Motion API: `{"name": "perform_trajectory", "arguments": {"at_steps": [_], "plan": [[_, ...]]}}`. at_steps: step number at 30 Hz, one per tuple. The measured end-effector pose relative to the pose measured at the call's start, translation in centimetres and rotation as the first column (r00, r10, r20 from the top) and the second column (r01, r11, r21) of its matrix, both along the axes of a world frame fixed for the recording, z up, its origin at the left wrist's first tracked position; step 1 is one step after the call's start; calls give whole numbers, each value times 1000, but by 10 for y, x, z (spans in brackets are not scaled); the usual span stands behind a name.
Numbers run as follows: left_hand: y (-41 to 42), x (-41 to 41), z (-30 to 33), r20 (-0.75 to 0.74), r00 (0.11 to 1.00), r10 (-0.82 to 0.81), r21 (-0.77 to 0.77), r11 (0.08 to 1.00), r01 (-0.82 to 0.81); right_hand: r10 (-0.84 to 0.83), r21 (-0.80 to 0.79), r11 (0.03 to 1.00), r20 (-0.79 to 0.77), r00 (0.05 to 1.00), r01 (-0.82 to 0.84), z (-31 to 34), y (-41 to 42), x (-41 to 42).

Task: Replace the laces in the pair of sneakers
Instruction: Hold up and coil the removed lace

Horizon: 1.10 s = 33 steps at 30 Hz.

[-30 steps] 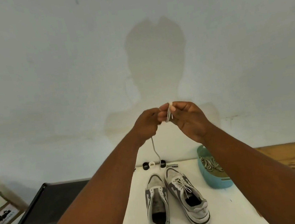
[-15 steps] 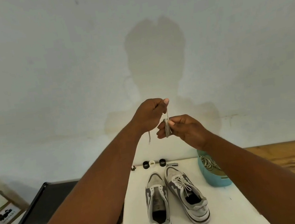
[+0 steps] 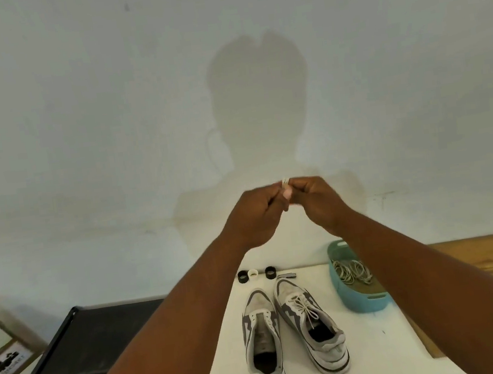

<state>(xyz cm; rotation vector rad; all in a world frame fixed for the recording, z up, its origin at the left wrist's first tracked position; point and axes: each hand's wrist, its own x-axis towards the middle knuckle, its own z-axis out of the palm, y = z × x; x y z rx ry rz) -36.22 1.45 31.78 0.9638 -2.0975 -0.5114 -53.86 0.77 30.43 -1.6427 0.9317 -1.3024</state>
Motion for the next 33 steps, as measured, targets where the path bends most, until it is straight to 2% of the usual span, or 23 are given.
{"name": "perform_trajectory", "arguments": {"at_steps": [2,4,6,8,11,15,17,20,26,30,33], "plan": [[-7,3,14,16,1000,-2,-23,1000,2,126,85,989,-18,992,-124,-11,7,1],[-13,6,25,64,998,19,-10,1000,-18,215,134,967,36,976,-218,-17,14,2],[-16,8,27,27,999,33,87,996,-36,259,141,952,94,961,-270,-15,20,2],[-19,9,19,-127,991,38,274,962,-2,262,110,955,126,957,-276,-8,24,4],[-14,7,1,-379,923,71,519,842,148,235,92,964,154,960,-251,-2,24,8],[1,-3,-11,-581,796,171,645,693,322,222,136,954,272,937,-265,-1,21,11],[4,-5,-14,-623,751,218,653,674,346,206,175,943,355,912,-281,0,20,10],[6,-5,-19,-627,743,233,624,721,300,169,208,941,395,903,-267,-3,19,9],[7,3,-36,-520,830,202,545,826,141,160,251,925,422,892,-285,-15,18,10],[3,6,-42,-392,901,185,385,923,-22,144,295,911,429,892,-289,-24,18,15],[-2,5,-49,-231,956,181,293,950,-109,132,355,882,444,886,-309,-28,20,16]]}}
